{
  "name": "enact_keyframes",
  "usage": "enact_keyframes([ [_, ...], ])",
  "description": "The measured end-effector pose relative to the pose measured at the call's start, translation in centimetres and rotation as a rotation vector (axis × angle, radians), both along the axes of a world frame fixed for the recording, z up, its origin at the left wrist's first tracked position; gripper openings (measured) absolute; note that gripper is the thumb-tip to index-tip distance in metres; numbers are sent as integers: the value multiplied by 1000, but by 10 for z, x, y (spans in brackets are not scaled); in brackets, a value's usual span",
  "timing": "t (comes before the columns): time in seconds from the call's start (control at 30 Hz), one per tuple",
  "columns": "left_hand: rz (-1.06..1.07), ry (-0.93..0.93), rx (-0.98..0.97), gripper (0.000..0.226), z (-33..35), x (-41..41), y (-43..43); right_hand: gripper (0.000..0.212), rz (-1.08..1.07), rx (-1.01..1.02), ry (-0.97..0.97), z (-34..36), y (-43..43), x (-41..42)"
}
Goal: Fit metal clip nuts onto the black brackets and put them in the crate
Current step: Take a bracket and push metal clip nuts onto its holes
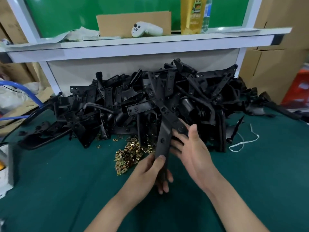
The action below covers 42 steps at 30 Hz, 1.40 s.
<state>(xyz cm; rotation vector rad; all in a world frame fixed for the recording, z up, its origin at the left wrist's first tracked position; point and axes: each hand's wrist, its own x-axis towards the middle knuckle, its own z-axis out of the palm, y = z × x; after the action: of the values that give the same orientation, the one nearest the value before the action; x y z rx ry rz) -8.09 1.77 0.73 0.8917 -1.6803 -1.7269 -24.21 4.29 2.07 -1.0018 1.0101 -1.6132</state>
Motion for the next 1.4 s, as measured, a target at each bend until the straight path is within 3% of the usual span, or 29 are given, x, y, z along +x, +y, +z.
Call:
enact_keyframes([
  [0.1,-20,-12,-19,27,-4,-5,3,107,70,24,-112,1,-3,-3],
  [0.13,-11,-41,-46,26,-5,-7,5,102,94,40,-124,-1,-3,-3],
  [0.23,19,-147,-181,32,-10,-11,11,39,106,31,30,-8,0,0],
  [0.33,159,-321,-626,62,-14,-1,7,32,-41,52,-23,-13,1,-8],
  [0.43,478,-505,-972,52,-11,14,-13,32,-154,79,84,-11,4,-17],
  [0.5,549,-614,-978,39,-10,21,-24,28,-267,106,294,-11,4,-23],
  [0.63,393,-892,-870,60,-24,29,-34,12,-348,103,552,-12,3,-27],
  [0.77,377,-972,-827,61,-29,29,-45,39,-179,123,767,-14,9,-19],
  [0.97,393,-1090,-861,49,-24,33,-58,64,24,142,1374,-17,14,-1],
  [1.17,400,-1031,-909,40,-22,37,-53,78,-60,74,1462,-26,13,-2],
  [1.3,445,-951,-944,26,-23,35,-50,75,-107,57,1499,-31,3,0],
  [1.4,522,-864,-973,16,-22,32,-50,89,-80,95,1509,-31,-4,2],
])
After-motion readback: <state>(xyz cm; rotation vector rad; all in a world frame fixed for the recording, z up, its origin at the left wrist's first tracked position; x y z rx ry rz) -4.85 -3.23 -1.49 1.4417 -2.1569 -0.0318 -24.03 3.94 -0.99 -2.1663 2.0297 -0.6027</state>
